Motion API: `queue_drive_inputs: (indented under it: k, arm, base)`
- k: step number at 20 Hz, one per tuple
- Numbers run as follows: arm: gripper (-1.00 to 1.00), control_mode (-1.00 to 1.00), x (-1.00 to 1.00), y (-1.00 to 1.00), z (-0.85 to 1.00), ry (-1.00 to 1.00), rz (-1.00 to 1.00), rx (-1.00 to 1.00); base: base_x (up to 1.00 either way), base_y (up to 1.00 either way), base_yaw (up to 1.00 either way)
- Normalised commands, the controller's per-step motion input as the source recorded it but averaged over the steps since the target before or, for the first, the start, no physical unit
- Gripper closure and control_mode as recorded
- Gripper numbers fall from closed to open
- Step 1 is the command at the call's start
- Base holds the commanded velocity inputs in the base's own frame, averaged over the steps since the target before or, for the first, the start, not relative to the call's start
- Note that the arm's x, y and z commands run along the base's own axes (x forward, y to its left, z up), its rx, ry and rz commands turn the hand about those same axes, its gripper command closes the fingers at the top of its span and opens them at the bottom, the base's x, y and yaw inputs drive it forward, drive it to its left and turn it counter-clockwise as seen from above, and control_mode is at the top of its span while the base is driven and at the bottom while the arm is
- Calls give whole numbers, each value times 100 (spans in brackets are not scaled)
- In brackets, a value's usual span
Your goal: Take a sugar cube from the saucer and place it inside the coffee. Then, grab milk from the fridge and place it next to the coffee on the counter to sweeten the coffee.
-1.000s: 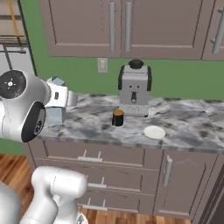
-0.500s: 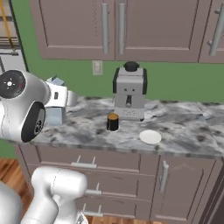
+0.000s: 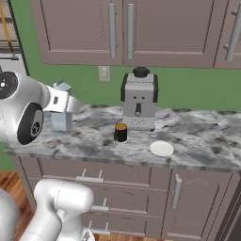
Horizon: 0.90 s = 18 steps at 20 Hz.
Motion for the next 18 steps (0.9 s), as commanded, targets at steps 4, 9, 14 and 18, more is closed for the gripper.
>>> queue_drive_inputs:
  k: [4, 9, 14, 18]
  arm:
    - [100, -100, 2, 37, -31, 2, -44, 0]
    - [100, -100, 30, 41, -37, 11, -56, 0]
    - [100, -100, 40, 9, -26, 9, -41, 0]
    - [100, -100, 39, 0, -11, 7, -16, 0]
  base:
    - [0, 0, 0]
    - [0, 0, 0]
    - [0, 0, 0]
    - [0, 0, 0]
